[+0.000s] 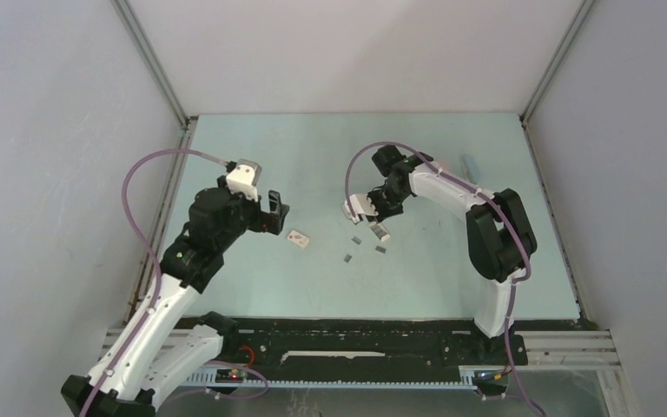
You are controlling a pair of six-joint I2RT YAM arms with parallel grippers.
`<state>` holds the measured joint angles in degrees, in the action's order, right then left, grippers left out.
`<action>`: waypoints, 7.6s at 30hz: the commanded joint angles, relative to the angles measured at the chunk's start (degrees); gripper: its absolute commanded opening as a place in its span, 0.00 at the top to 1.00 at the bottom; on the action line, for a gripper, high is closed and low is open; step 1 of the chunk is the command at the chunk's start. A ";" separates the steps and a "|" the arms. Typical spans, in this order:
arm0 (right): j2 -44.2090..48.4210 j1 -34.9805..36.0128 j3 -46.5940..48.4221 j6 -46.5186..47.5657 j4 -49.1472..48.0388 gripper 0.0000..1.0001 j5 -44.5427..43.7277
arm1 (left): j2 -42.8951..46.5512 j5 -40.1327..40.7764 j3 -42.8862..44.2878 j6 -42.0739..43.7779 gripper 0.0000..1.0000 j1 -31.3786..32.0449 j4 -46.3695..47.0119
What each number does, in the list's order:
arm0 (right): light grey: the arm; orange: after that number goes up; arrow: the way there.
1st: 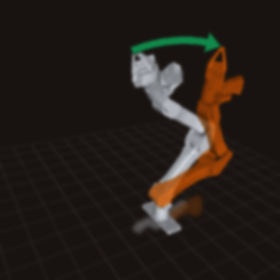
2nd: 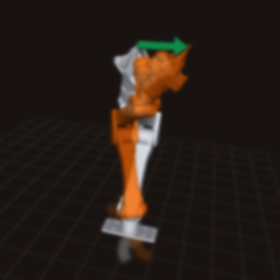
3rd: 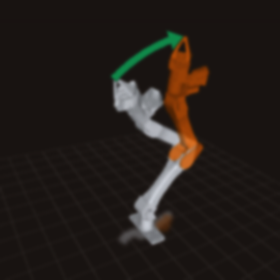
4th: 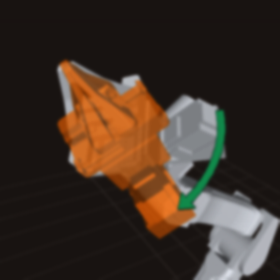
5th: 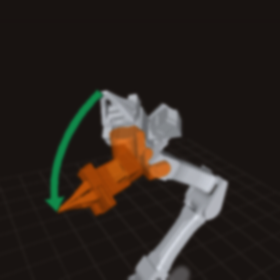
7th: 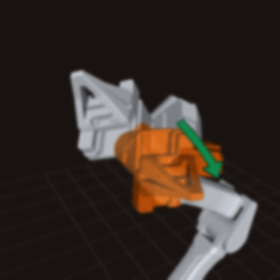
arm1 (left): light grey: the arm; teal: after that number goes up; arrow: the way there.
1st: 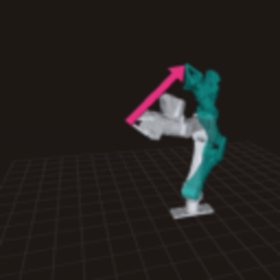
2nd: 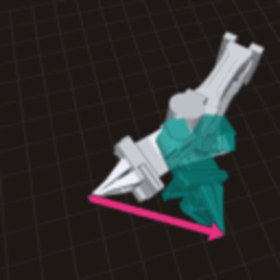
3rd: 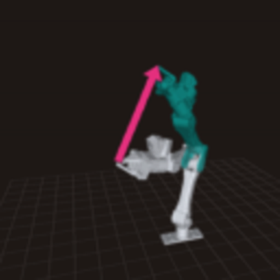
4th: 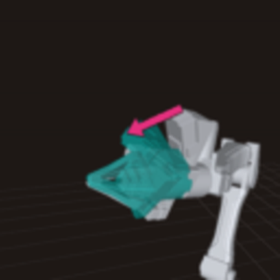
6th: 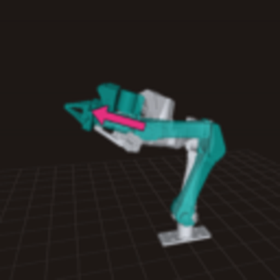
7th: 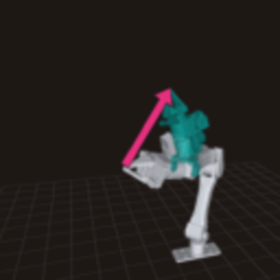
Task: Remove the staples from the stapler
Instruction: Place the staple in the staple box, then adjust the staple box at the center of the board.
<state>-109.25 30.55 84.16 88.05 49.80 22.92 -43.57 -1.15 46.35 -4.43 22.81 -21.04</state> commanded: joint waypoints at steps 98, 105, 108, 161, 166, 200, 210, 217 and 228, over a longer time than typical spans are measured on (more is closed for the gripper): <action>-6.81 4.61 4.80 3.81 3.71 0.65 -6.99 | -0.36 0.03 -2.14 4.34 0.03 -1.10 -0.76; -2.38 4.76 4.70 2.81 5.21 0.66 -5.79 | -0.34 -0.23 -2.14 4.34 0.03 -1.10 -0.76; 0.56 4.98 4.74 1.65 6.66 0.67 -4.89 | 0.02 -0.67 -2.14 4.34 0.03 -1.08 -0.68; 4.99 4.90 -16.29 -76.50 -25.08 1.00 -8.96 | -13.30 -4.63 -22.11 -29.26 0.24 14.71 32.55; 3.61 5.23 -15.19 -77.32 -24.62 1.00 -11.96 | -12.26 -4.19 -23.19 -29.68 0.24 14.68 32.32; 13.90 0.04 -14.30 -62.58 -11.21 1.00 3.62 | -18.18 -4.91 -20.22 -26.85 0.22 16.62 35.01; 20.71 -9.49 -12.00 -49.77 0.51 0.87 24.36 | -27.36 3.73 -11.06 -23.42 0.23 22.82 28.38; 21.23 -11.66 -11.93 -48.81 1.28 0.83 26.91 | -35.61 9.71 -3.02 -22.26 0.26 26.53 21.52; 16.30 -11.07 -11.97 -56.09 -2.42 0.87 20.57 | -44.44 12.60 5.65 -21.66 0.32 29.68 13.83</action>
<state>-89.97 19.09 70.57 36.84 50.15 46.74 -86.83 8.99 48.25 -27.49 51.68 -5.17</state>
